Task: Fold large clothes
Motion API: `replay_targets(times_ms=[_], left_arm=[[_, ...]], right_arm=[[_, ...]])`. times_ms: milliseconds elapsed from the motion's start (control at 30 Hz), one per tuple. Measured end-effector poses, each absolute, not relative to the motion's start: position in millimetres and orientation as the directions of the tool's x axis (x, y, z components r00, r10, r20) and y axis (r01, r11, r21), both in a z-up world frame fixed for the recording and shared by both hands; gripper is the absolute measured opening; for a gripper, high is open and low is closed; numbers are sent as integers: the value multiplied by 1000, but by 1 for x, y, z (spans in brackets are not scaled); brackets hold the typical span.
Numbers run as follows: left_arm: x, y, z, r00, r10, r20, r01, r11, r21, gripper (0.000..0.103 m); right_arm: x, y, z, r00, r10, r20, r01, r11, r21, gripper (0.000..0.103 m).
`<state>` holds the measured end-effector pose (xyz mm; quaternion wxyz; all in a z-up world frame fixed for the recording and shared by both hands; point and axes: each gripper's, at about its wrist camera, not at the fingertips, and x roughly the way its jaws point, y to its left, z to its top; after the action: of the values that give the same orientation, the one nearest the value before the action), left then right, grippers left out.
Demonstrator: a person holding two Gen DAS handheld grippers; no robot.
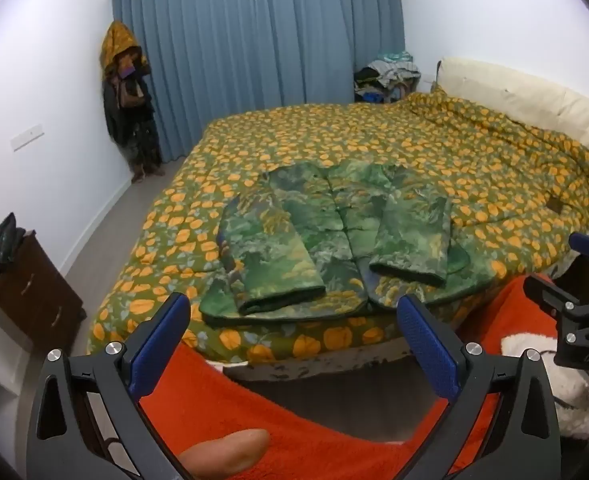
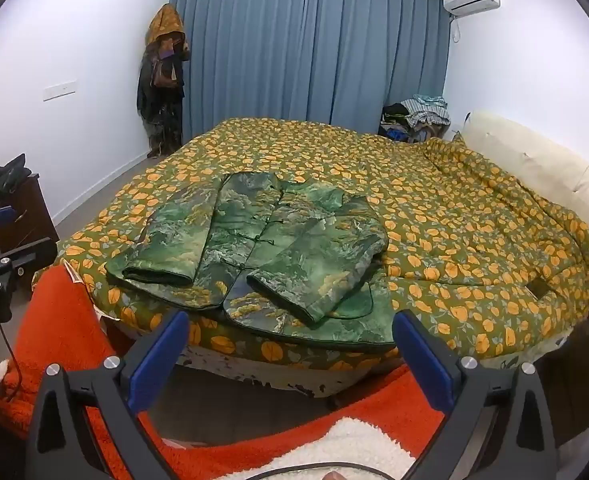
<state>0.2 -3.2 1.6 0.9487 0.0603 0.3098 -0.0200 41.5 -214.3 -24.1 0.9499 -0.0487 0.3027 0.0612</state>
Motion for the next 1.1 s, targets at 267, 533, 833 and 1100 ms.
replay_targets(times_ms=[267, 533, 833, 1100], left_arm=[[-1, 1, -8, 794, 0, -607, 65, 994, 85, 103], [-7, 6, -7, 790, 8, -613, 57, 995, 87, 103], [-6, -3, -12, 788, 28, -615, 54, 992, 113, 103], [-7, -3, -15, 781, 34, -624, 50, 992, 117, 103]], right_arm=[[42, -212, -30, 801, 88, -592, -156, 986, -65, 103], [42, -209, -29, 798, 78, -598, -159, 984, -84, 103], [41, -206, -31, 797, 75, -599, -162, 982, -93, 103], [42, -206, -31, 797, 74, -600, -163, 982, -94, 103]])
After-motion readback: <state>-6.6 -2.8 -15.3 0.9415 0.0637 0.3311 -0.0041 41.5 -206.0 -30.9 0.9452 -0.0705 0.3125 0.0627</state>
